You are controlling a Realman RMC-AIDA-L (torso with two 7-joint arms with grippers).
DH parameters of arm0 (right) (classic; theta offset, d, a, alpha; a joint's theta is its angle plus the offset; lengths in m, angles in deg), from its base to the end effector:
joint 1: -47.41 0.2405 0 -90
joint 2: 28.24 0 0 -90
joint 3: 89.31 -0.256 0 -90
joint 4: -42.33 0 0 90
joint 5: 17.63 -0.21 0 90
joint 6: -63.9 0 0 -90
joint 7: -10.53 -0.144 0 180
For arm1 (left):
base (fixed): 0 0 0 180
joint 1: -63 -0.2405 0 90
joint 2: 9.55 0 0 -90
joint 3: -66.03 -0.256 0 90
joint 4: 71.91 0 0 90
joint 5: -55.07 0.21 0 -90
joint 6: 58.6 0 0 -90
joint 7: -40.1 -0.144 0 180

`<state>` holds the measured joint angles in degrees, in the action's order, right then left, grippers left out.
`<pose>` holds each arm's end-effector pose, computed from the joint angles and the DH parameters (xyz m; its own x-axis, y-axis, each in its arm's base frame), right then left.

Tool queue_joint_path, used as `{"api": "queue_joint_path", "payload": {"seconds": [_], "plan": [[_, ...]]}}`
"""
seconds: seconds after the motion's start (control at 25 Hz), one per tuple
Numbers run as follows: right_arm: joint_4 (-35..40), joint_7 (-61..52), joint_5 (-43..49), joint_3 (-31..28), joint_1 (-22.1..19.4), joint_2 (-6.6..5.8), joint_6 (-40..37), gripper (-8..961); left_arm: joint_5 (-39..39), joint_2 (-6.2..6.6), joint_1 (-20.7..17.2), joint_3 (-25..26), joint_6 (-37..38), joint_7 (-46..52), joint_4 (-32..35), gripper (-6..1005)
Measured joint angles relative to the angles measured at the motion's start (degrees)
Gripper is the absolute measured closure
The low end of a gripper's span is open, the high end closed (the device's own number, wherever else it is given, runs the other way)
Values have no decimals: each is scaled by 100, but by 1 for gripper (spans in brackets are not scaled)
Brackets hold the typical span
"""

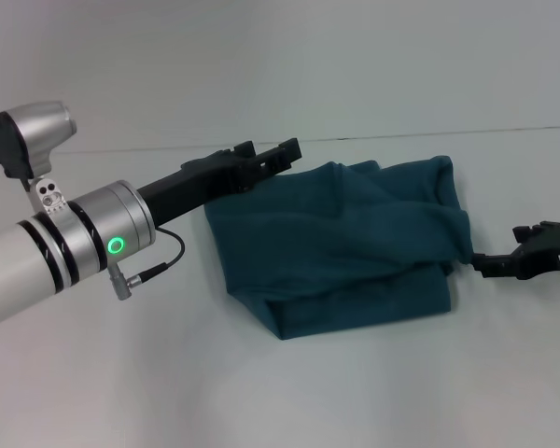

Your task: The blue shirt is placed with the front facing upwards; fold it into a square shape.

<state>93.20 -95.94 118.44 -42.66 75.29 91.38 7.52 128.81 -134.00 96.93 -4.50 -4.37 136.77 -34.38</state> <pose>0.3287 0.3786 0.0395 0.7481 -0.6108 -0.2595 -0.6127 -0.4855 -0.6236 -0.1748 0.3957 -0.0558 0.4179 0.4883 0.7661 0.7802 -0.6249 -0.0273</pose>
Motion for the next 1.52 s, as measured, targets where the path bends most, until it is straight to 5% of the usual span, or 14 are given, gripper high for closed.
{"api": "queue_joint_path", "payload": {"seconds": [0.8, 1.24, 1.52], "plan": [[1915, -580, -527, 241, -615, 8, -763, 37, -44, 0, 45, 4, 27, 0, 18, 129], [1796, -920, -863, -446, 432, -101, -425, 37, -68, 19, 9, 338, 29, -482, 51, 129], [1380, -510, -1234, -496, 718, -170, -166, 36, -237, 21, -46, 587, 41, -737, 43, 129]]}}
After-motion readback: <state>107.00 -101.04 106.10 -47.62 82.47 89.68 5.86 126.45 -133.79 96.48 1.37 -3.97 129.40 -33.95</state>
